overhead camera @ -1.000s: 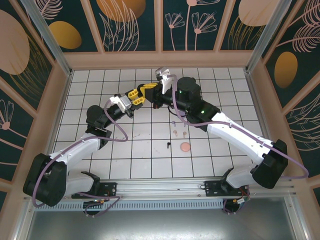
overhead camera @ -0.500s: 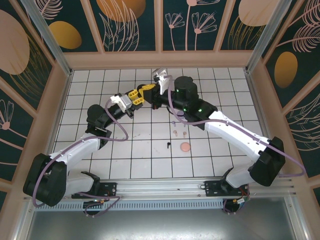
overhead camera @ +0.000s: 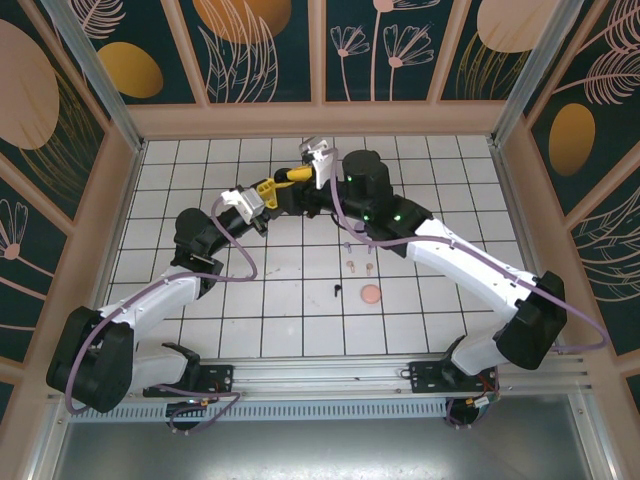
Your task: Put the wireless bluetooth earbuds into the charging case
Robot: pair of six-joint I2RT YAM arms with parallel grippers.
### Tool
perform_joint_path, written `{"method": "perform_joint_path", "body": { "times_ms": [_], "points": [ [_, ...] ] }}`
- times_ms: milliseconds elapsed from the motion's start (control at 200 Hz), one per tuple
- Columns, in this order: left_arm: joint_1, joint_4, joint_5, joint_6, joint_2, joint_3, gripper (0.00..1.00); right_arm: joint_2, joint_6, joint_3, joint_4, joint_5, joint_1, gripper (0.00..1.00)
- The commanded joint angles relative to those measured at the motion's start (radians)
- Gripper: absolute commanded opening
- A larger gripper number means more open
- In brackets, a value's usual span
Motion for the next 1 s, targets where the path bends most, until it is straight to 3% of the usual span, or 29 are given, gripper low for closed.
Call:
{"method": "perform_joint_path", "body": {
  "times_ms": [0, 270, 480, 731, 996],
  "points": [
    [-0.011, 0.086, 0.032, -0.013, 0.004, 0.024, 0.00, -0.017, 0.052, 0.064, -0.026, 0.041, -0.014, 0.65],
    [-0.010, 0.116, 0.017, -0.028, 0.011, 0.013, 0.00, -0.185, 0.188, 0.030, -0.058, 0.117, -0.061, 0.72],
    [-0.010, 0.129, -0.007, -0.040, -0.003, -0.010, 0.00, -0.273, 0.362, -0.107, -0.246, 0.243, -0.119, 0.72],
    [-0.010, 0.160, -0.037, -0.078, -0.031, -0.042, 0.00, -0.180, 0.538, -0.340, -0.368, 0.264, -0.098, 0.60],
    [-0.010, 0.158, -0.052, -0.087, -0.079, -0.071, 0.00, 0.028, 0.675, -0.380, -0.459, 0.335, -0.017, 0.41]
  ]
}}
